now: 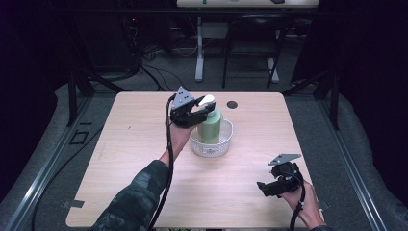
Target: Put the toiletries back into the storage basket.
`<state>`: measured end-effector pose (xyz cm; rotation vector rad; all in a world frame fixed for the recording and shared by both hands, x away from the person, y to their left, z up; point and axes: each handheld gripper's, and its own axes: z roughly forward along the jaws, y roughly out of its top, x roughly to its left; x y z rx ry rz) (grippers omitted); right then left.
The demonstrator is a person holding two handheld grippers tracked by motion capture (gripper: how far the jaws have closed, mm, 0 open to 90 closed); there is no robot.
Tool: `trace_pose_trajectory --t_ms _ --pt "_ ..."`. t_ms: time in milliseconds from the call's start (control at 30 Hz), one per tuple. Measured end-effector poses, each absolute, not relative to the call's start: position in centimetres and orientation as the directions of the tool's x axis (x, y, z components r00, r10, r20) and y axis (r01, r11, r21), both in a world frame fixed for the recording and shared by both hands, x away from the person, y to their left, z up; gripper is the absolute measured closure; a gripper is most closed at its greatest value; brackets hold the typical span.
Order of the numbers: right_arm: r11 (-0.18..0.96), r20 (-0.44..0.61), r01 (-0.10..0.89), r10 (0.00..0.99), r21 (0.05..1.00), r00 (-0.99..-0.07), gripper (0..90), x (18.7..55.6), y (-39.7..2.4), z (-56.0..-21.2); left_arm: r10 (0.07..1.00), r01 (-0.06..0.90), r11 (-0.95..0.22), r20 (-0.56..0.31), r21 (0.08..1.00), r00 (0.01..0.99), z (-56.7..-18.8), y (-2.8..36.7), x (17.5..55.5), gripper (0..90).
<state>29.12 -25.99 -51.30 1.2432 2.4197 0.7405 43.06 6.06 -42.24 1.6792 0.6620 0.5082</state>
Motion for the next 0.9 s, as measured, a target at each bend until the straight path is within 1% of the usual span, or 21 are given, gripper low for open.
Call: trace_pose_trajectory --t_ms 200,267,367,600,700,800,900 --pt "0.486 -0.046 0.655 0.821 0.578 -0.569 6.9 29.1 -26.0 -51.3 0.672 0.16 -0.152 -0.017 0.975 0.74 -42.1 6.1 43.0 32.8" --pt "0.486 -0.044 0.656 0.821 0.578 -0.569 6.9 29.2 -26.0 -51.3 0.68 0.163 -0.153 -0.016 0.975 0.733 -42.0 6.0 42.9 27.5" --pt "0.482 -0.037 0.659 0.822 0.578 -0.569 6.9 29.3 -26.0 -51.4 0.682 0.173 -0.157 -0.02 0.972 0.731 -42.0 6.0 42.8 21.9" --pt "0.487 -0.034 0.657 0.817 0.576 -0.575 7.0 29.3 -26.1 -51.6 0.693 0.177 -0.137 -0.033 0.974 0.721 -42.3 6.6 42.1 14.1" --pt "0.489 -0.038 0.655 0.817 0.576 -0.576 7.1 29.3 -26.1 -51.5 0.693 0.178 -0.137 -0.034 0.974 0.72 -42.5 7.0 41.7 8.7" --pt "0.488 -0.039 0.655 0.818 0.577 -0.575 7.0 29.3 -26.0 -51.4 0.694 0.171 -0.124 -0.038 0.977 0.719 -42.7 7.7 41.2 5.8" --pt "0.493 -0.044 0.653 0.815 0.574 -0.577 7.0 29.3 -26.0 -51.5 0.701 0.167 -0.119 -0.036 0.979 0.712 -42.8 8.6 40.5 5.1"
